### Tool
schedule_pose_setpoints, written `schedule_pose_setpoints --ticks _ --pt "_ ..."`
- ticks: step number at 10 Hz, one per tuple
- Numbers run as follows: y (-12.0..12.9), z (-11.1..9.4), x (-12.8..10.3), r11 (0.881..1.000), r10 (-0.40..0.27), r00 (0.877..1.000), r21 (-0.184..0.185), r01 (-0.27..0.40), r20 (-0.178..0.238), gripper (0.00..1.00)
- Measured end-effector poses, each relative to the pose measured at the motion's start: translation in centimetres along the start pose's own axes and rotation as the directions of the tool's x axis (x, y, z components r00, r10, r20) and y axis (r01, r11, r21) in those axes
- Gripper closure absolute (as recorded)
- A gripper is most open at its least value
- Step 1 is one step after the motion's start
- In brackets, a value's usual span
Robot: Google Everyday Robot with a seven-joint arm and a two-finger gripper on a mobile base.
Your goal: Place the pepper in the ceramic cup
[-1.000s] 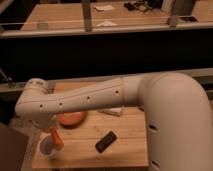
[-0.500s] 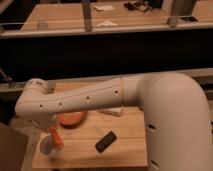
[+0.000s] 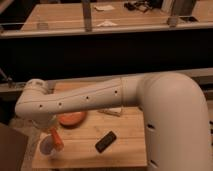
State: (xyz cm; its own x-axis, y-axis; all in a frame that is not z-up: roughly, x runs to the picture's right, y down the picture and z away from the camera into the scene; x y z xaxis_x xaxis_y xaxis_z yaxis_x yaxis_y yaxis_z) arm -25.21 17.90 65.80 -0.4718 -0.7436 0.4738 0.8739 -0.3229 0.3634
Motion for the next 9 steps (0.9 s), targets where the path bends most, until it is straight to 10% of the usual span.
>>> schedule_pose_setpoints --ticks 9 --pt "-0.04 0.44 -0.24 1.0 0.002 1.0 -0.004 -0.002 0.007 0.9"
